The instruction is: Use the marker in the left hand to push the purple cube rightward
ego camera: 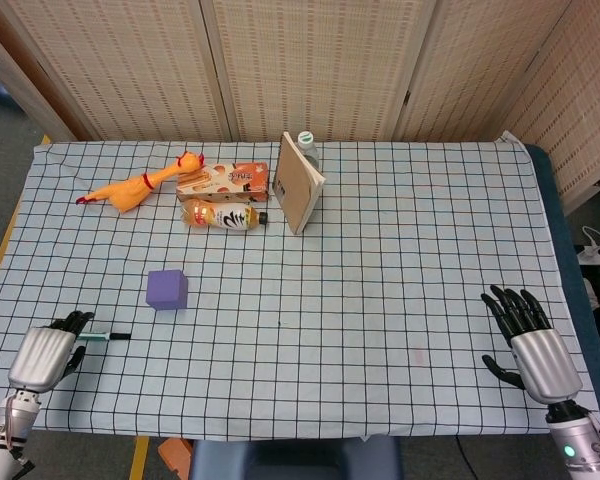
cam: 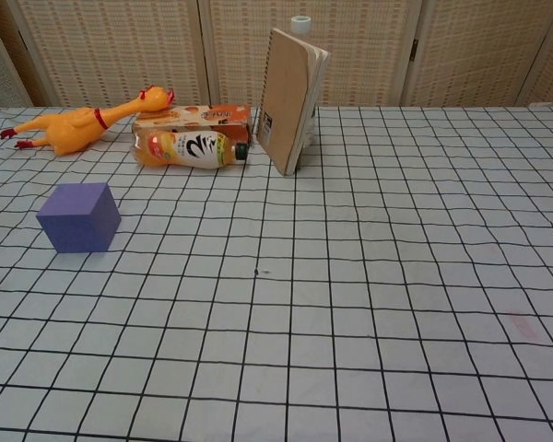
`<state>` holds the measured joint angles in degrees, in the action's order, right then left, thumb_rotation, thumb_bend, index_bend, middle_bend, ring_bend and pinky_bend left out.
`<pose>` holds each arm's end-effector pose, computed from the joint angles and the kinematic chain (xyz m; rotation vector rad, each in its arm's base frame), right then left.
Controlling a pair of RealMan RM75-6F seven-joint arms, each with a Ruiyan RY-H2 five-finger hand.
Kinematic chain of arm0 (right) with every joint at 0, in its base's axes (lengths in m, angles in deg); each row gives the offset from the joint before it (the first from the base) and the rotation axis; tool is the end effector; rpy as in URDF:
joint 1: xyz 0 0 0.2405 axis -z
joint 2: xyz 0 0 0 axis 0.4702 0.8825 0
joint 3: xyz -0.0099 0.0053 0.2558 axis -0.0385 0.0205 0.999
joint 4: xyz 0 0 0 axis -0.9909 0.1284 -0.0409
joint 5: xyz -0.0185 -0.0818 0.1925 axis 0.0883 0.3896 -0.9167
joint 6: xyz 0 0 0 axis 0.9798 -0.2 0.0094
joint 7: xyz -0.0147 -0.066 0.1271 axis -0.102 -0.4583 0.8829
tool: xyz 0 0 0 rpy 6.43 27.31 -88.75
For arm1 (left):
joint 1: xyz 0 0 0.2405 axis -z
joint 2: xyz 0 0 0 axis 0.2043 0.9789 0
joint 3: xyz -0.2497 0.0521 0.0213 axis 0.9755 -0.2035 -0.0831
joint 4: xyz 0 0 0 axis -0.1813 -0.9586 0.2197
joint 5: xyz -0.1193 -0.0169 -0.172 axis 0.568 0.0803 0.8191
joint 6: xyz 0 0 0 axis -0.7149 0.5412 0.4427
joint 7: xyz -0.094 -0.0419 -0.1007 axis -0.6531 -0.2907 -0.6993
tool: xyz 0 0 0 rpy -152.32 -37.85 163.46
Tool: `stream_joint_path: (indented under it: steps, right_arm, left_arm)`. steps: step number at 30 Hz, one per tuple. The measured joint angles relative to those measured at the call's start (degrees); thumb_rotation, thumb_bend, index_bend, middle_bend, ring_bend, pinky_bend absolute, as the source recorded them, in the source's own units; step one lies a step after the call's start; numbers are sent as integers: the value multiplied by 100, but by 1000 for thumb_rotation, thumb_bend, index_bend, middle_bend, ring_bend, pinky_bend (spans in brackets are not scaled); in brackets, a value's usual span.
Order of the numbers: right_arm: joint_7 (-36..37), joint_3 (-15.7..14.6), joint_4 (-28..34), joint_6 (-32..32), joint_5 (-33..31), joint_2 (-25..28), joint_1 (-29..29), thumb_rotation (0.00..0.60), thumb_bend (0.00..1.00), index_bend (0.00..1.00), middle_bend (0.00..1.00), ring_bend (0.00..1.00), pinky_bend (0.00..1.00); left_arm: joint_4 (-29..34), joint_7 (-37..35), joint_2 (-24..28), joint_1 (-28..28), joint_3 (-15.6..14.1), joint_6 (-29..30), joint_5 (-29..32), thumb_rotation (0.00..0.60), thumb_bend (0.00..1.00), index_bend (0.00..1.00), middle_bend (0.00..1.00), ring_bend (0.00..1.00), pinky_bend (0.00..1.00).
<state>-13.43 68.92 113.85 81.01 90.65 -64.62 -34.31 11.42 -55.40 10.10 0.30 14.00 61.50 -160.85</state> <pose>-0.2949 -0.1744 0.1307 1.5772 -0.8251 0.9469 -0.3399 0.2209 0.1037 -1.6611 -0.6222 -0.6092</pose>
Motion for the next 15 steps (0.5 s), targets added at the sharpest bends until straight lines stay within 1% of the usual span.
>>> stream_joint_path:
  steps: [8,15]
  right_arm:
    - [-8,-94,103,121,199,52,47,600,135,0,0,0,0]
    - [-72,-105,146,3,123,61,35,600,135,0,0,0,0]
  left_arm:
    - [-917,-114,-440,237,4,-551,197,600,425,314,336,562,777]
    - [-1500,-178,-758,364,-76,-788,224,600,423,325,333,568,777]
